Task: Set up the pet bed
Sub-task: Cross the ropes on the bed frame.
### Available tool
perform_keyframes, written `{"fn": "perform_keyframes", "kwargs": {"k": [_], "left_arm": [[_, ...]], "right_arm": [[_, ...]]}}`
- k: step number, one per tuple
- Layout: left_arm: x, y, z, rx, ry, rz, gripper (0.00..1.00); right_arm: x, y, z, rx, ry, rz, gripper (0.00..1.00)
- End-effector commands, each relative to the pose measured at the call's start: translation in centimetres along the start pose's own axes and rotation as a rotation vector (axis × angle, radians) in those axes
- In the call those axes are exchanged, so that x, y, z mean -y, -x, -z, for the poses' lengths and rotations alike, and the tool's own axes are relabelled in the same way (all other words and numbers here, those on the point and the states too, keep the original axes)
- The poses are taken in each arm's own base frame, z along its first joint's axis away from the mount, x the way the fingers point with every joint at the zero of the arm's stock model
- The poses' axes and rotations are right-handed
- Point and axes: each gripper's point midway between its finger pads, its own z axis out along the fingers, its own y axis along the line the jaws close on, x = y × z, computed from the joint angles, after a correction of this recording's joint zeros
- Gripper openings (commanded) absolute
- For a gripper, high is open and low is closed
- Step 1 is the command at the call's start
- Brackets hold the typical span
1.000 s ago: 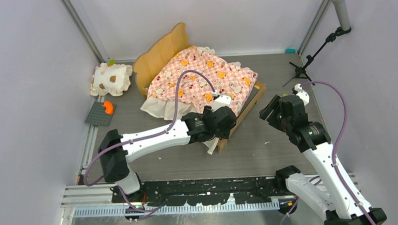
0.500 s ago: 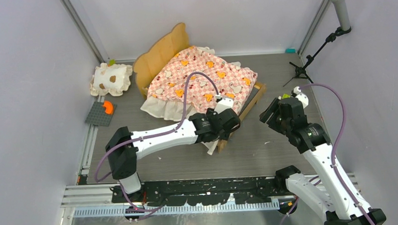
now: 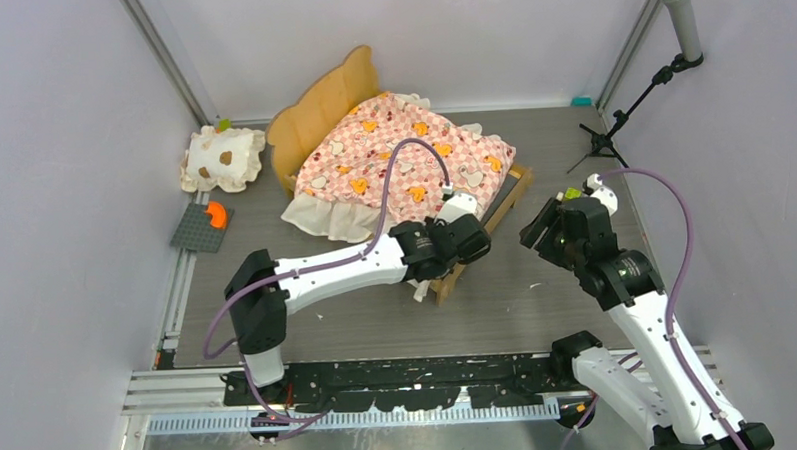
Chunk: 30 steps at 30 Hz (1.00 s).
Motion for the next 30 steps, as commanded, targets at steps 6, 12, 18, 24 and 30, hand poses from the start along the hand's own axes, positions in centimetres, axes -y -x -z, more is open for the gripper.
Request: {"fn": "perform_keyframes", "kwargs": {"k": [6, 12, 18, 24, 30], "left_arm": [[-1.3, 7.5, 4.3, 0.171, 0.022, -0.054, 0.00], [-2.8, 9.6, 4.7, 0.194, 0.056, -0.088, 0.00], [-3.4, 11.3, 5.5, 0.215, 0.042, -0.120, 0.00], [-4.0, 12.7, 6.4, 0.231, 0.035, -0.175, 0.00], [-4.8, 13.5, 7.5, 0.240, 0.038, -0.233, 0.00]], "right_arm": [[-2.1, 0.7, 0.2, 0.050, 0.143, 0.096, 0.67], [-5.5, 0.8, 1.4, 0.084, 0.360, 0.067, 0.67], [-7.1, 0.7, 2.6, 0.127, 0.506, 0.099, 0.65], [-8.8, -0.2, 3.1, 0.136, 0.649, 0.145, 0.65], [-10.2, -0.8, 2.6, 0.129, 0.740, 0.163, 0.65]]}}
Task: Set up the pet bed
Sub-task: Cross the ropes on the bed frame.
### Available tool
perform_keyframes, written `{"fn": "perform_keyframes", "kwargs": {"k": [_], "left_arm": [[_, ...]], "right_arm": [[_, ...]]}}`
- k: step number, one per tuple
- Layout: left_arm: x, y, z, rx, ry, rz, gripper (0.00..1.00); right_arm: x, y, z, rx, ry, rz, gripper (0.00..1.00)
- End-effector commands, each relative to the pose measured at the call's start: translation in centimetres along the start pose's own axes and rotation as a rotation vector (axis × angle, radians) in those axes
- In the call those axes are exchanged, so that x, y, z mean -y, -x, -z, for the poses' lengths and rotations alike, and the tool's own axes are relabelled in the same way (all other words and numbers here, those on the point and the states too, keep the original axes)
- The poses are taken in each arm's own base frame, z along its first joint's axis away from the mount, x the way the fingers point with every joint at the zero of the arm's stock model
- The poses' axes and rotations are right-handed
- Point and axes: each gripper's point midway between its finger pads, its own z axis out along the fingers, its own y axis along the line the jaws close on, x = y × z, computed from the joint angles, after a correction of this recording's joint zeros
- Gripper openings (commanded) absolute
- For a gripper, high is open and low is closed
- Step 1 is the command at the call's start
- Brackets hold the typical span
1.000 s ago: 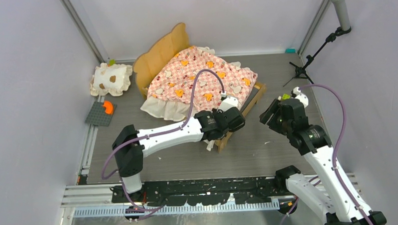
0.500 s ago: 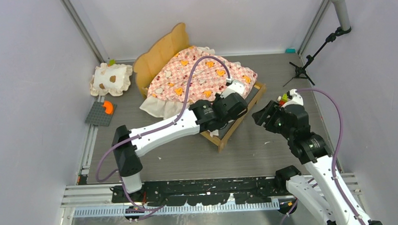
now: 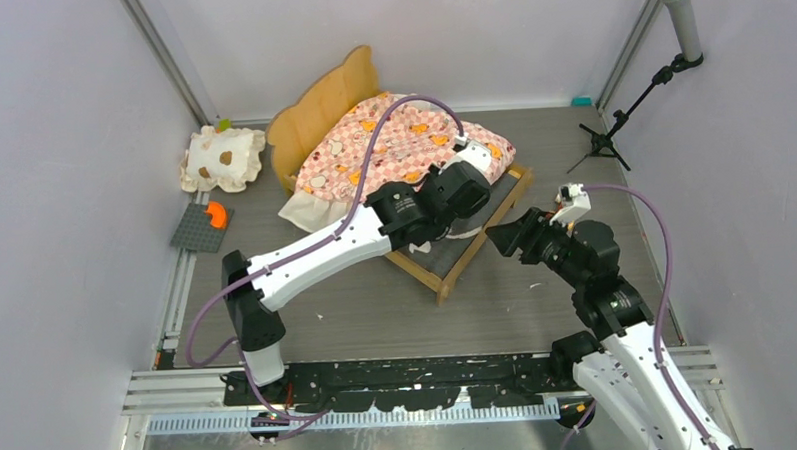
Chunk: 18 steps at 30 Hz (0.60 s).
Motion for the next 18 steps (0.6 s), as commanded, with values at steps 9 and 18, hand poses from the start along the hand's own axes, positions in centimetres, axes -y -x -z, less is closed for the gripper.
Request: {"fn": "perform_keyframes", "kwargs": {"k": [9, 18], "left_arm": [[-2.6, 3.0, 2.7, 0.048, -0.006, -0.084, 0.00], [-4.0, 4.5, 4.2, 0.073, -0.010, -0.160, 0.00]], "right_arm": [[-3.8, 1.1, -2.8, -0.015, 0.221, 0.108, 0.52], [-6.3, 0.8, -3.6, 0.018, 0.374, 0.133, 0.48]]}}
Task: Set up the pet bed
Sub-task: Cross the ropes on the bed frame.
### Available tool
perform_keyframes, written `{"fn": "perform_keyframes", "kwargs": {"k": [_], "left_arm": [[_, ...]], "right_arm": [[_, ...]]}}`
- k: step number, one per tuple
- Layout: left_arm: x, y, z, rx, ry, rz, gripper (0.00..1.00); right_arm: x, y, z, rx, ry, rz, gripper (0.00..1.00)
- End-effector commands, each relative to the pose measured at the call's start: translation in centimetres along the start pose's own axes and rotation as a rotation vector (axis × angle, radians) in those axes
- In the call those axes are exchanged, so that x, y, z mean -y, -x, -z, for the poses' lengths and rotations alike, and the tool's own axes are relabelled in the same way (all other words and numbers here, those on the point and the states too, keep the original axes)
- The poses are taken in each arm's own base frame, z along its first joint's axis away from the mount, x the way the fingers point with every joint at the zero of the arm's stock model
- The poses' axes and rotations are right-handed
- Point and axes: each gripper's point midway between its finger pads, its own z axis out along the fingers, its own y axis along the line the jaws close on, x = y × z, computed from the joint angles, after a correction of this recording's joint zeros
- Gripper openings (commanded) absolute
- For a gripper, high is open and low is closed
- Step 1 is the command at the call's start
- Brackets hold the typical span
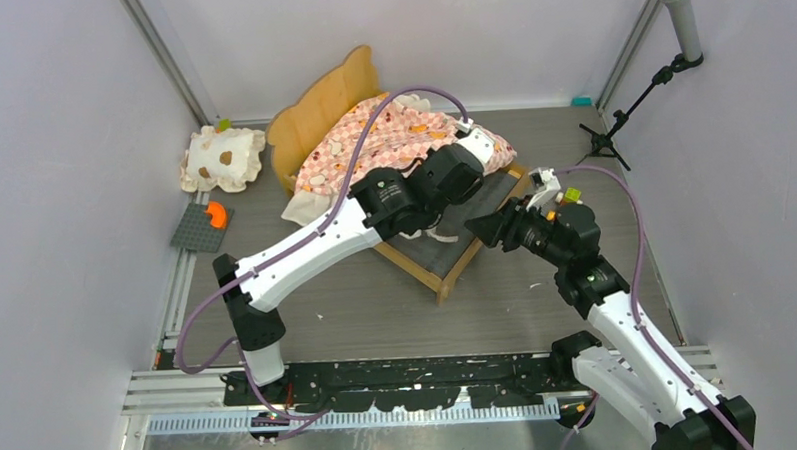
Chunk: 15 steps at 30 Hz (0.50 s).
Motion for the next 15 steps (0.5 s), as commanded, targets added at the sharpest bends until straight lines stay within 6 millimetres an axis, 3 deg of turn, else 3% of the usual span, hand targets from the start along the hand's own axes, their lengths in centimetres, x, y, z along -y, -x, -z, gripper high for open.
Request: {"fn": "perform_keyframes", "kwargs": {"k": [1, 8, 15], "left_arm": [[-1.9, 1.4, 1.5, 0.036, 0.004, -0.030, 0.00], [-3.1, 1.2, 0.3, 0.010, -0.012, -0.010, 0.00], [-3.6, 1.3, 0.3, 0.010, -0.027, -0.026, 0.00]], "right_arm": [[-3.4, 2.0, -0.4, 0.107, 0.157, 0.094, 0.48], [-3.4, 0.4, -2.4, 0.101, 0.101, 0.277, 0.47], [-2.4, -0.2, -5.2, 0.131, 0.091, 0.339, 0.43]]}}
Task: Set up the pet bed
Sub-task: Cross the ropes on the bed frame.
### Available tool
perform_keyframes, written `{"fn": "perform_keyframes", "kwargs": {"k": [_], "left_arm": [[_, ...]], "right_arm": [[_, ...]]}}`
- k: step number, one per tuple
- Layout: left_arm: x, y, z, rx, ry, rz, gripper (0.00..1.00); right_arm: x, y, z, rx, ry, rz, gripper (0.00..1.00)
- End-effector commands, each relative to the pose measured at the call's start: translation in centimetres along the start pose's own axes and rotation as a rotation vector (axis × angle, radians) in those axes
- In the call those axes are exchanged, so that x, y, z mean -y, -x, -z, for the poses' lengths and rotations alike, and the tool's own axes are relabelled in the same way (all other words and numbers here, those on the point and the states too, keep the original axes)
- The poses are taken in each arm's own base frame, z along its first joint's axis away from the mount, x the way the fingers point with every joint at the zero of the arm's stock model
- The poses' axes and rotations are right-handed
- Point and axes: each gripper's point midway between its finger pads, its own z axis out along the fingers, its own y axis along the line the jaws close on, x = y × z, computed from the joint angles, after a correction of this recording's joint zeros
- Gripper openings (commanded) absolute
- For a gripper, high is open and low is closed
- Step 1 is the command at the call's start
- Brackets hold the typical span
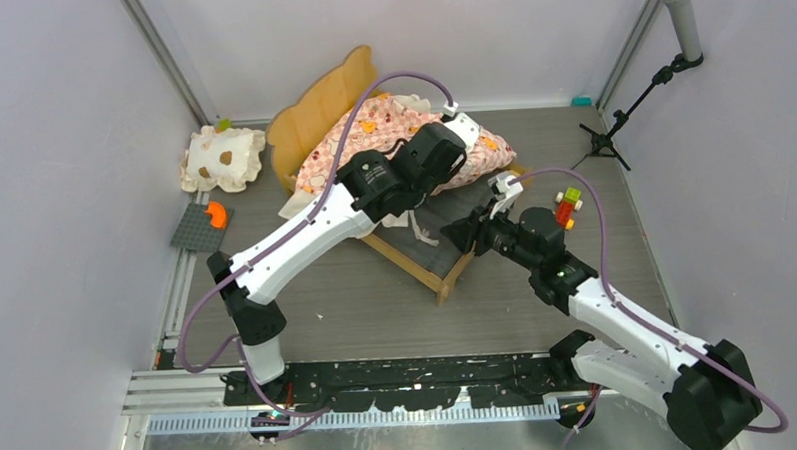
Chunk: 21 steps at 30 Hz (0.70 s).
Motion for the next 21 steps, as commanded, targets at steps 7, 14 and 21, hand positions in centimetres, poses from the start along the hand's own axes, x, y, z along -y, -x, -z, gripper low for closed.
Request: {"fn": "perform_keyframes", "kwargs": {"k": [7, 14, 21], "left_arm": [[-0.4, 1.2, 1.0, 0.036, -0.031, -0.014, 0.00], [-0.3, 1.2, 1.0, 0.037, -0.038, -0.013, 0.00], [-0.3, 1.2, 1.1, 0.037, -0.038, -0.016, 0.00]], "right_arm": [[-0.2, 2.7, -3.8, 0.167, 0.021, 0.132, 0.43], [-1.7, 4.4, -4.4, 0.270, 0.080, 0.118, 0.42], [-4.7, 4.3, -4.4, 0.271, 0.249, 0.162, 0.44]]}}
